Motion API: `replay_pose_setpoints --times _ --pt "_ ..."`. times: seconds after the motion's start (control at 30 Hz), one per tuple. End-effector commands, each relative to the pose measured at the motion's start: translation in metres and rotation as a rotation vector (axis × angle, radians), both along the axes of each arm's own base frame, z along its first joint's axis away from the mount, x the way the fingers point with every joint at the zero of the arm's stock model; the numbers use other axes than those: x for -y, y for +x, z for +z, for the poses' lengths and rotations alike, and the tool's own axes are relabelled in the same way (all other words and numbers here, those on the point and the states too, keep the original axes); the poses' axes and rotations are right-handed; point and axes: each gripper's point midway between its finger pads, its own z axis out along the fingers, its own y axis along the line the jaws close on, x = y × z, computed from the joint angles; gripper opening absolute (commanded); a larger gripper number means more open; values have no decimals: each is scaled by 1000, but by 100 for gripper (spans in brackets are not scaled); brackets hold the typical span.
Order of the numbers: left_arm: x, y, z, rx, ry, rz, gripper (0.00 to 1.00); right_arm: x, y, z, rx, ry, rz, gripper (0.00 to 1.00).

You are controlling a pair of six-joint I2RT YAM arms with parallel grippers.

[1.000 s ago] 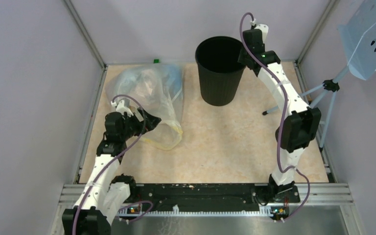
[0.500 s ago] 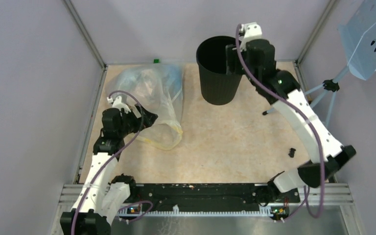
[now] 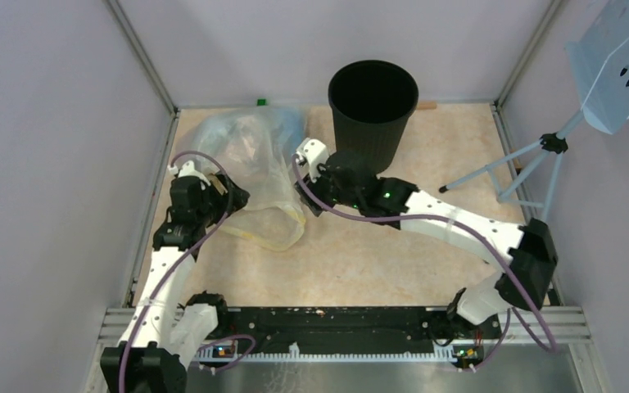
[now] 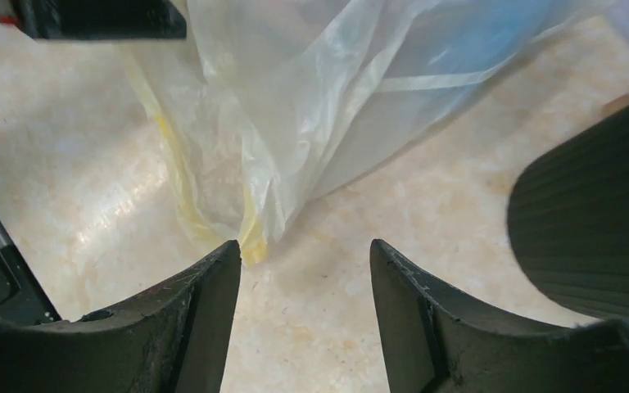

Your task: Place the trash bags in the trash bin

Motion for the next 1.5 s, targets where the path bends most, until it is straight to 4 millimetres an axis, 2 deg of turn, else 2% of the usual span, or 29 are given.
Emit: replay_pose_setpoints --times 0.0,0.2,0.37,0.47,0.53,0.6,0.67,0.83,1.0,1.1,1.17,1.27,1.37,1.47 --pt "-21 5 19 29 7 89 94 -38 4 -8 -11 76 80 59" --pt "-36 3 23 27 18 136 93 -64 11 -50 -79 75 81 61" --pt "-37 2 27 48 38 120 94 -80 15 -85 -139 43 88 61" --pt "-34 3 30 66 49 89 94 -82 16 -100 -162 34 80 59" --pt "-30 3 32 83 64 46 94 -81 16 -105 -168 36 69 50" --pt "-27 3 33 94 74 11 95 -78 17 -105 -169 41 50 28" --pt "-22 4 36 118 91 -47 95 -70 21 -101 -159 46 -1 0" --pt "21 6 51 200 34 -274 82 -37 36 -71 -182 160 -105 0" --pt "70 5 57 210 228 -400 86 8 51 -55 -228 232 -188 0" --pt "103 0 61 241 318 -513 87 29 50 -53 -243 240 -210 0" --pt "114 0 62 256 398 -550 90 45 52 -54 -264 255 -240 0" --pt "126 -1 67 304 505 -614 98 67 54 -58 -301 291 -275 0" --pt "139 -3 70 355 601 -689 99 81 52 -55 -294 314 -289 0" --pt "149 0 64 368 705 -760 99 88 50 -54 -291 315 -299 0"
